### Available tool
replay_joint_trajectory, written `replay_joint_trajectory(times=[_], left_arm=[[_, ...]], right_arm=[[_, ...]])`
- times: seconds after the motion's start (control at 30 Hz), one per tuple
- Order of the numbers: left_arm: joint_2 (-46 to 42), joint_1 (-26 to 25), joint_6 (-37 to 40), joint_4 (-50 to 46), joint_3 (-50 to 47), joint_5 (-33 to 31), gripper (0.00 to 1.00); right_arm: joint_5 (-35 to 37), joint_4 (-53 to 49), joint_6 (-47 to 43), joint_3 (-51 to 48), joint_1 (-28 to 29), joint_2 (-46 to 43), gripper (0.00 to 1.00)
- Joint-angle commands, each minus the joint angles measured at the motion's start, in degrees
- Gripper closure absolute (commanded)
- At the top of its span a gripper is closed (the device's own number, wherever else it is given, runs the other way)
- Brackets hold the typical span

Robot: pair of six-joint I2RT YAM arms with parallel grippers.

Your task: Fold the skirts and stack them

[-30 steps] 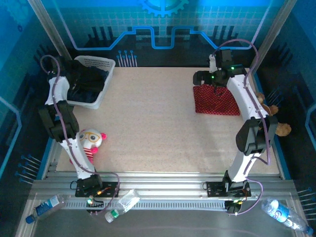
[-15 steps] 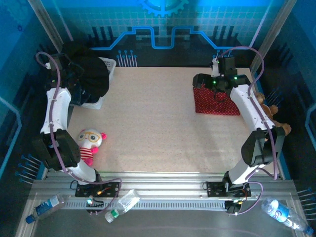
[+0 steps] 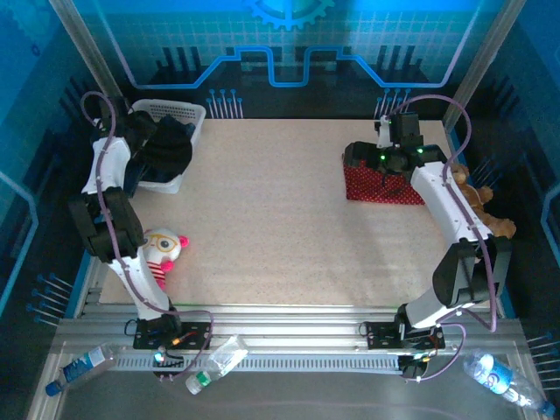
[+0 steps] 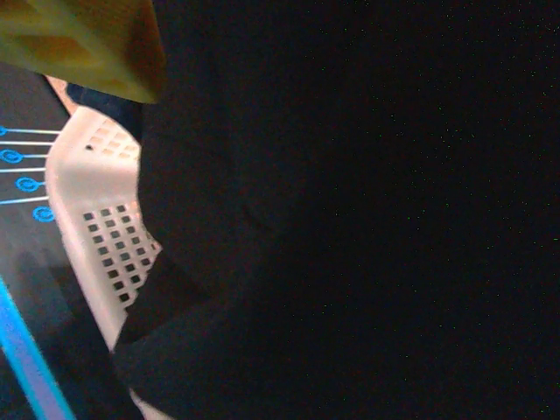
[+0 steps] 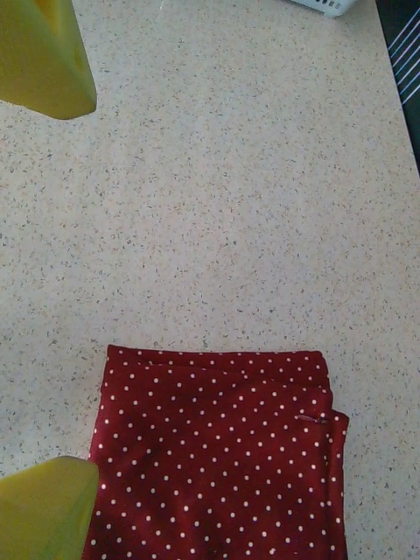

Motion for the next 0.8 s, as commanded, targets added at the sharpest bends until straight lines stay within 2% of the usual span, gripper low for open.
replay_joint_trajectory(times=[0.0, 0.03, 0.07, 0.1, 0.13, 0.17, 0.2, 0.23, 0.27, 0.3, 0.33, 0.37, 0.6, 0.77], left_arm=[[1.11, 0.17, 0.75, -3.13, 3.76, -0.05, 0.58], [1.56, 0.17, 0.54, -3.86, 4.14, -0.55, 0.71], [1.71, 0.2, 0.58, -4.36, 4.46, -0.87, 0.79], [1.72, 0.13, 0.66, -4.88, 4.69, -1.06, 0.86], [1.44, 0.13, 0.95, -5.27, 4.87, -1.16, 0.88], [0.95, 0.13, 1.3, -5.36, 4.87, -1.37, 0.88], [0.26, 0.06, 1.89, -5.52, 4.88, -1.9, 0.82], [-0.53, -0.04, 2.71, -5.67, 4.79, -2.77, 0.66], [-1.24, -0.08, 3.3, -5.87, 4.71, -3.44, 0.57], [-1.94, -0.08, 4.18, -5.89, 4.62, -3.44, 0.67], [-2.62, -0.18, 5.14, -5.96, 4.48, -3.35, 0.93], [-3.47, -0.29, 5.4, -6.23, 4.25, -3.5, 1.0], [-13.34, -4.33, 8.93, -3.2, 1.47, -2.56, 1.0], [-17.73, -8.33, 12.2, -2.12, 3.29, -2.3, 1.0]], right_arm=[[-1.14, 1.18, 1.27, 0.13, -0.77, -0.85, 0.0], [-1.14, 0.89, 1.4, 0.72, -0.76, -0.57, 0.0], [-1.08, 0.62, 1.44, 1.26, -0.77, -0.34, 0.0], [-1.07, 0.4, 1.6, 1.83, -0.74, -0.07, 0.0], [-1.06, 0.35, 1.69, 2.36, -0.74, 0.14, 0.0], [-1.12, 0.3, 1.8, 2.84, -0.79, 0.3, 0.0], [-1.24, 0.38, 1.97, 3.16, -0.72, 0.4, 0.0], [-1.43, 0.39, 2.16, 3.55, -0.74, 0.61, 0.0], [-1.51, 0.39, 2.33, 3.76, -0.76, 0.71, 0.0], [-1.6, 0.39, 2.61, 3.99, -0.76, 0.9, 0.0], [-1.51, 0.44, 2.88, 4.15, -0.69, 1.03, 0.0], [-1.58, 0.54, 3.1, 4.25, -0.76, 1.18, 0.0], [-2.7, 0.5, 5.23, 6.91, -0.59, 3.28, 0.0], [-3.08, 3.89, 8.18, 6.36, -0.28, 2.98, 0.0]])
